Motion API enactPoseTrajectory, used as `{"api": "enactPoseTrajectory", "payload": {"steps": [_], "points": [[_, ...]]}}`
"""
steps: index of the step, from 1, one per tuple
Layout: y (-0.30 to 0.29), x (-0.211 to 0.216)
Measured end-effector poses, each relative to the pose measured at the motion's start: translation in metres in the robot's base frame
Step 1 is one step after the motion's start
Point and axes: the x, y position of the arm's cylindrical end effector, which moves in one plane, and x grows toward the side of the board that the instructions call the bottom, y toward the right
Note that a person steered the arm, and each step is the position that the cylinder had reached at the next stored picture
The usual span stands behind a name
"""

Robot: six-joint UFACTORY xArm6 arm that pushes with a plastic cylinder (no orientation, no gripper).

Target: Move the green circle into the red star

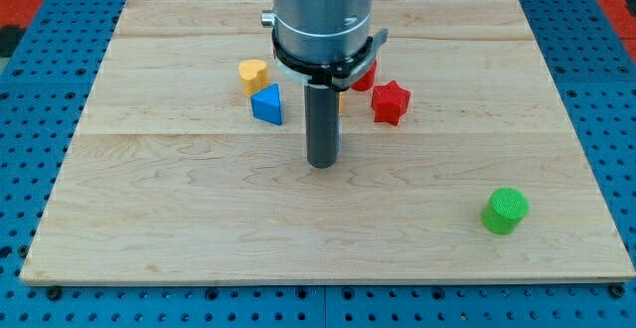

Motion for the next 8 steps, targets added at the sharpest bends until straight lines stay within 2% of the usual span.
{"api": "enactPoseTrajectory", "payload": {"steps": [2, 4, 5, 6, 7, 8], "points": [[0.034, 0.002], [0.165, 0.008], [0.235, 0.028], [0.27, 0.081], [0.237, 0.101], [0.186, 0.076]]}}
